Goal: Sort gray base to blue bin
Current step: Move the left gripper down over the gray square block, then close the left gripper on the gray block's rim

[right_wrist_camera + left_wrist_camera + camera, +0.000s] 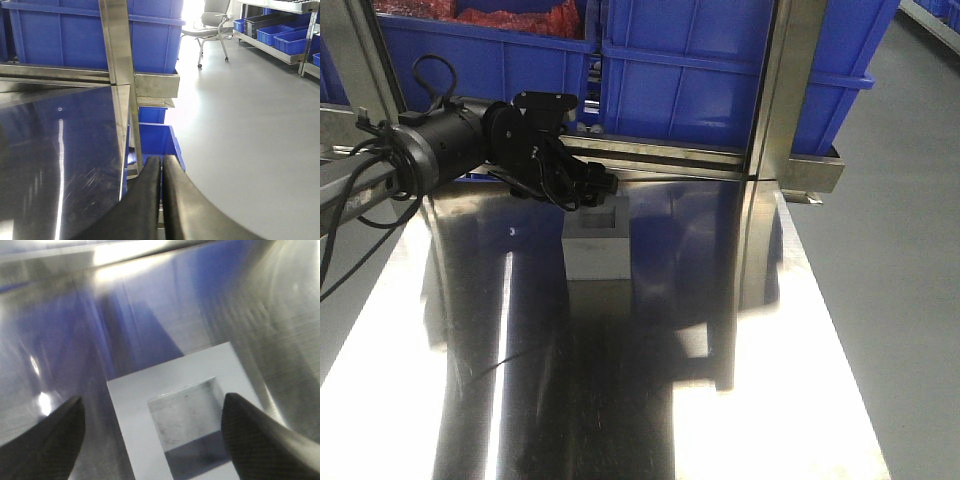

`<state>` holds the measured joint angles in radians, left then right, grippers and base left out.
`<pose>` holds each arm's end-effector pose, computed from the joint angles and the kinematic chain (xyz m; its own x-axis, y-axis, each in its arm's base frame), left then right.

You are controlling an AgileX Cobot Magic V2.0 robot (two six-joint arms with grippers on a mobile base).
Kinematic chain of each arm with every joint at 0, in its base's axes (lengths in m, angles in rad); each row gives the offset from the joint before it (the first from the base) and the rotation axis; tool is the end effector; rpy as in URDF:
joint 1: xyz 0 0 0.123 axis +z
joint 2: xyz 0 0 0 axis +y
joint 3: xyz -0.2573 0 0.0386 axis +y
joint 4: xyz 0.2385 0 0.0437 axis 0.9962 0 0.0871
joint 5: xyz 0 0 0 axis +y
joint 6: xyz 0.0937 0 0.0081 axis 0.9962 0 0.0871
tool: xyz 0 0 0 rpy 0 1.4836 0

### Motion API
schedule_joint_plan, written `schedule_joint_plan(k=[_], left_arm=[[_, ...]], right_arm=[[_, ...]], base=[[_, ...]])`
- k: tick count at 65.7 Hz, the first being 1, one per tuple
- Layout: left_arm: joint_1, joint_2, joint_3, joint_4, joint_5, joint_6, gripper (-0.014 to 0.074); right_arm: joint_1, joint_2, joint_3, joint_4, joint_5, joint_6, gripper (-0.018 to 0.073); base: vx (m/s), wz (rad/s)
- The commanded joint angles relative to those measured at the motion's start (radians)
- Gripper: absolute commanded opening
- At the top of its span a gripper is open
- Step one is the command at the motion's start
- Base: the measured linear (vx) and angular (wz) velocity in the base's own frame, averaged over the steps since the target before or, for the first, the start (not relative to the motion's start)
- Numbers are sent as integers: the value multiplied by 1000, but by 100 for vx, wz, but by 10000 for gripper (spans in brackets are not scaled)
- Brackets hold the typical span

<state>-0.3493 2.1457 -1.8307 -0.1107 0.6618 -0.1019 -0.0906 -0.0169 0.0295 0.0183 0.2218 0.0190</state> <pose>0.4412 -0.1675 0.2128 -0.7870 0.0868 -0.6108 0.2379 0.9562 -0.1706 0.0739 -0.0063 0.1841 -0.1427 0.0500 -0.9885 0.0918 0.9951 0.0370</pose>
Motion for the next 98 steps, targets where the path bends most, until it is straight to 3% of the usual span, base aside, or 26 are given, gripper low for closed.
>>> schedule_joint_plan(k=[1, 68, 78, 92, 98], left_arm=[[6, -51, -35, -9, -50, -19, 554], [25, 45, -35, -31, -24, -19, 539], [25, 45, -35, -31, 3, -19, 400], [25, 45, -35, -31, 44, -18, 60], [25, 45, -35, -31, 41, -18, -9]], right_arm=[[0, -2, 0, -7, -74, -7, -5], [0, -2, 0, -7, -74, -7, -5], [0, -2, 0, -7, -74, -7, -5], [0, -2, 0, -7, -74, -7, -5], [0, -2, 0, -7, -74, -7, -5]], base=[[0, 0], [0, 0], [0, 0], [0, 0], [0, 0]])
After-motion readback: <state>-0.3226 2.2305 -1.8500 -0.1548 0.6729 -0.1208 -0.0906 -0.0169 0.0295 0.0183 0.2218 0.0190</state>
